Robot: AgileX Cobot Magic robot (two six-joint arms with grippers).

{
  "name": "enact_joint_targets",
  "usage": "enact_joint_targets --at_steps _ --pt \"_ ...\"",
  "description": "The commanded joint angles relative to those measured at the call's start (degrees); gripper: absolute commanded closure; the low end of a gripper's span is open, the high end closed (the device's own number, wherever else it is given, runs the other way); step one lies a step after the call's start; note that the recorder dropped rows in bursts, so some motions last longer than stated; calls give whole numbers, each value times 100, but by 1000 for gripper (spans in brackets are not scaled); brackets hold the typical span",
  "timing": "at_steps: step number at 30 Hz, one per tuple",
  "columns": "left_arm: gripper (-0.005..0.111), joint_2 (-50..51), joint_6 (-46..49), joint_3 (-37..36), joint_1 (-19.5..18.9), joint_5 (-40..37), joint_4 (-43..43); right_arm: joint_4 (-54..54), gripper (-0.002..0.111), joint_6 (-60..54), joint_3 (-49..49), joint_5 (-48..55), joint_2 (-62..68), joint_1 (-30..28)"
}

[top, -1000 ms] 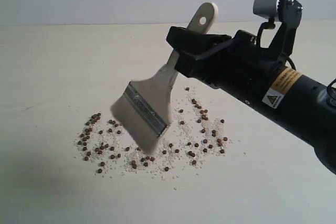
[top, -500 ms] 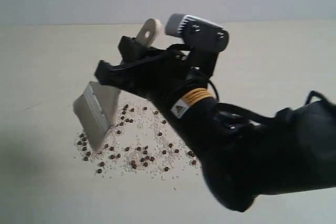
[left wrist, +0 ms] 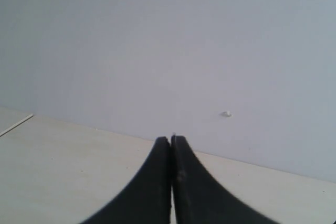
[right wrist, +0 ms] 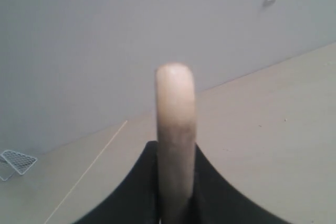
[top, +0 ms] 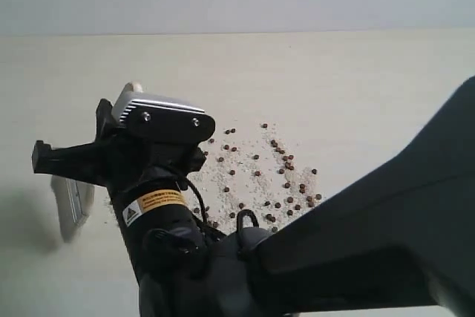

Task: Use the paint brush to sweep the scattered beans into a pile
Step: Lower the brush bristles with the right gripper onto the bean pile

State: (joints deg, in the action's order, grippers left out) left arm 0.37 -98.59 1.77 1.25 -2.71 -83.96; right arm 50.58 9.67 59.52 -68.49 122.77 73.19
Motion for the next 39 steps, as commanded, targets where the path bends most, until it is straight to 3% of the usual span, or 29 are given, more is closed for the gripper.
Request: enact_joint_targets --at_steps 1,8,22,28,39 --pt "107 -37 -29 -20 -13 -8 20 354 108 -159 211 -56 187 3" --pt "107 -37 -29 -20 -13 -8 20 1137 108 -2469 380 228 187 -108" --pt "107 -37 -29 -20 -13 -8 20 2110 108 -4921 380 610 -75 -898" --pt "107 -37 -29 -20 -13 -8 20 2007 108 -4973 380 429 -104 -1035" --pt "107 -37 -29 -20 -13 -8 20 1082 108 -4080 380 770 -975 -930"
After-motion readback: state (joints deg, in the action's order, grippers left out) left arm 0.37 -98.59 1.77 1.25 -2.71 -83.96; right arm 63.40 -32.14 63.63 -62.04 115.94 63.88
